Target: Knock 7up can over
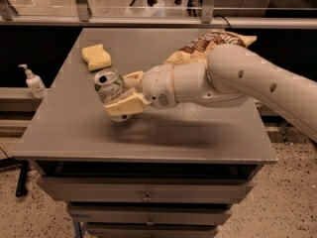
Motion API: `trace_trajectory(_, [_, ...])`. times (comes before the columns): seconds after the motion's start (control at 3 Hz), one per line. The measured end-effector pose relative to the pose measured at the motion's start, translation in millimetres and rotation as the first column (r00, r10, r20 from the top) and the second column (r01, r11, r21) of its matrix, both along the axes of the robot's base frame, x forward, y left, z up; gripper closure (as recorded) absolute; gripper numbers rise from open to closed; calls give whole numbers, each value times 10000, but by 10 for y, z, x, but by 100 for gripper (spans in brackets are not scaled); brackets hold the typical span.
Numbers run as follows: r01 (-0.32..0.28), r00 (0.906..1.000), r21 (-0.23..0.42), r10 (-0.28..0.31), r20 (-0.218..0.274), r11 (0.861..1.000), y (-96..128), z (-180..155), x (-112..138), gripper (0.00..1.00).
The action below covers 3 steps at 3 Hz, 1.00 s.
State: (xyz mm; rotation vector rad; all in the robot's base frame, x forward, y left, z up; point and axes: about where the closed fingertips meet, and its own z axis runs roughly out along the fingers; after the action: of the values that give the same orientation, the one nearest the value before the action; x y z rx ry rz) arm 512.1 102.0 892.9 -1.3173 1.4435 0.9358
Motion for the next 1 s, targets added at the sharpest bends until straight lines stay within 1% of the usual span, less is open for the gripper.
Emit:
trace_trajectory(0.33, [-153, 9979, -1452, 244, 607, 9893, -310, 120, 129, 100])
trace_trajectory(0.67, [-174, 9935, -3255, 530, 1007, 9454, -681, 159, 272, 100])
trace_trajectory(1.0, [-91, 9898, -5289, 828, 1159, 8486, -1131, 109, 421, 100])
